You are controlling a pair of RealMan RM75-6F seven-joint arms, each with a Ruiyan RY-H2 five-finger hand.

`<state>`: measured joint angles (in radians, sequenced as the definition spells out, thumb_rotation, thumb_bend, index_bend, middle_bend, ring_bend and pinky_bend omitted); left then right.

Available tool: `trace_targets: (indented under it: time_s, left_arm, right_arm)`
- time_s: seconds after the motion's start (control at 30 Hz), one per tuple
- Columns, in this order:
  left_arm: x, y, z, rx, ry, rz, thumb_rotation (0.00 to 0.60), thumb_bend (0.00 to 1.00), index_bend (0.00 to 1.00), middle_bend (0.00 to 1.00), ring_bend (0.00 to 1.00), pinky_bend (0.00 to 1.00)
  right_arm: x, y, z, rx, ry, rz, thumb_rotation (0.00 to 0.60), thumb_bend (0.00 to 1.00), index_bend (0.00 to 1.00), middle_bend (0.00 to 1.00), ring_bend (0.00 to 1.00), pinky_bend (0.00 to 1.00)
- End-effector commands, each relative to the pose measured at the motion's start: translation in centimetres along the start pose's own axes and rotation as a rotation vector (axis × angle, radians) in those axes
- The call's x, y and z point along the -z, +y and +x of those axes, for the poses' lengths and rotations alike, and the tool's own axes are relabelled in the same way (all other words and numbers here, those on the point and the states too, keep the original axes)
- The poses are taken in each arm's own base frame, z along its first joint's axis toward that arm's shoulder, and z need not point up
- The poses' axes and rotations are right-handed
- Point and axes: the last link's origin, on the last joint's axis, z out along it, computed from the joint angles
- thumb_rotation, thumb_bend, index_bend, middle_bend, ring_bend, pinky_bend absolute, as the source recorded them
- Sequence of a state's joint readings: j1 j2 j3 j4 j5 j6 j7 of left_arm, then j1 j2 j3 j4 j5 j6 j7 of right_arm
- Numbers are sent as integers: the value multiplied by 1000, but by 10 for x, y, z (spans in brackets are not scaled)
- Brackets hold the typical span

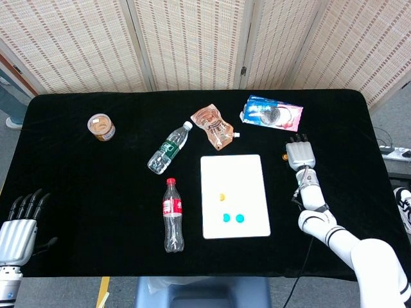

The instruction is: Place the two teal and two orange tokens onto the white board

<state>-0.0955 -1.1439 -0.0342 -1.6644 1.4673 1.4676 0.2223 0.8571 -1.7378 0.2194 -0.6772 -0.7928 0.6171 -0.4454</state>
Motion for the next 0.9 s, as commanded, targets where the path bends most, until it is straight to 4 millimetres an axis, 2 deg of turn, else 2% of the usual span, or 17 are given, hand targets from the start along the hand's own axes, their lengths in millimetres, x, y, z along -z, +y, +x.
trace_targets:
  time_s: [0.03,0.9]
  left_arm:
    - [0,0,0,-1,0,-1,600,170,0,0,5,0]
    - [-1,0,-3,-1,-9,2,600,170,0,0,5,0]
  right_arm:
    - [-1,-2,-2,0,-3,3,600,429,370,186,70,0]
    - [-6,-1,-3,-6,4,-14,600,429,481,224,80,0]
